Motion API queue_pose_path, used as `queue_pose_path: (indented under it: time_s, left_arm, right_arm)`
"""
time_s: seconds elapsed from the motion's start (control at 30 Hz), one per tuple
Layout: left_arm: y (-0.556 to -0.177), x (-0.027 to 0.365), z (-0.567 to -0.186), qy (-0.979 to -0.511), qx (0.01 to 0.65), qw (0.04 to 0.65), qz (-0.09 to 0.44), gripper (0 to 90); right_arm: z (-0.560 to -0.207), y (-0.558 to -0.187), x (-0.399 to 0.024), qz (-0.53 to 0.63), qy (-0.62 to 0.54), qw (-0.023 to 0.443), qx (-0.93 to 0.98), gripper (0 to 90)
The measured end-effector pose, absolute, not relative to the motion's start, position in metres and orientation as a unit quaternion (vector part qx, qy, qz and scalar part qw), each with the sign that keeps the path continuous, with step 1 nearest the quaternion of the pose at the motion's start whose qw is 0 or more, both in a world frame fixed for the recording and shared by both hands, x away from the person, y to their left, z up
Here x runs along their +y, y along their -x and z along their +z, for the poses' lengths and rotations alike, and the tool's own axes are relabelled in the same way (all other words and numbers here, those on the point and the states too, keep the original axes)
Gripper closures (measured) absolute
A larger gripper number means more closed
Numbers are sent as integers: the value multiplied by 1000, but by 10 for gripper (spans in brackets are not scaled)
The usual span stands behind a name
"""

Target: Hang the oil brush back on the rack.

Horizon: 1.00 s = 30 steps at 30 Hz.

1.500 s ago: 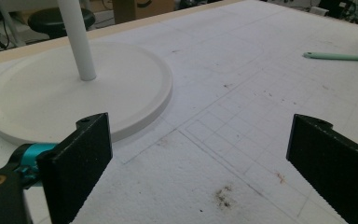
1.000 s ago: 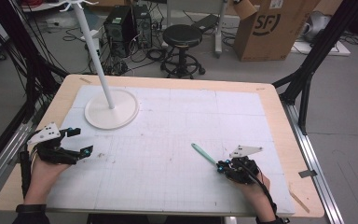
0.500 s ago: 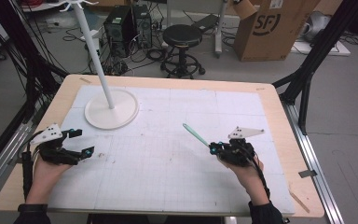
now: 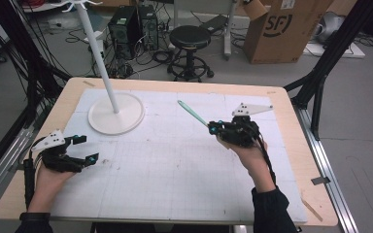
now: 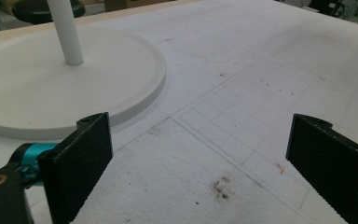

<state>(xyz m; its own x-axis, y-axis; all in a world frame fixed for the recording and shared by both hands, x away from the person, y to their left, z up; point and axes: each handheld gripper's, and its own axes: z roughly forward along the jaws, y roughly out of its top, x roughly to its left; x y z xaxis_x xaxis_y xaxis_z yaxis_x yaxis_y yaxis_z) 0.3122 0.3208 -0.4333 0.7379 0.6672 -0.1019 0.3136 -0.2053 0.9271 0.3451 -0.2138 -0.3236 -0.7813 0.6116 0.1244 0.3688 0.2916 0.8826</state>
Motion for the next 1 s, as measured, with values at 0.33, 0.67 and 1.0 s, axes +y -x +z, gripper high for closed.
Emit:
queue_pose_path:
  time_s: [0.33, 0.67, 1.0]
  left_arm:
    - [-315, 315, -438, -762, 318, 546, 144, 77]
    - [-315, 313, -446, -767, 323, 537, 135, 77]
    - [-316, 313, -447, -770, 323, 535, 132, 77]
  right_arm:
    - [-271, -368, -176, 531, -270, 132, 792, 829]
    - [-227, -386, -148, 554, -248, 144, 782, 829]
    - [-197, -398, -125, 570, -235, 149, 773, 829]
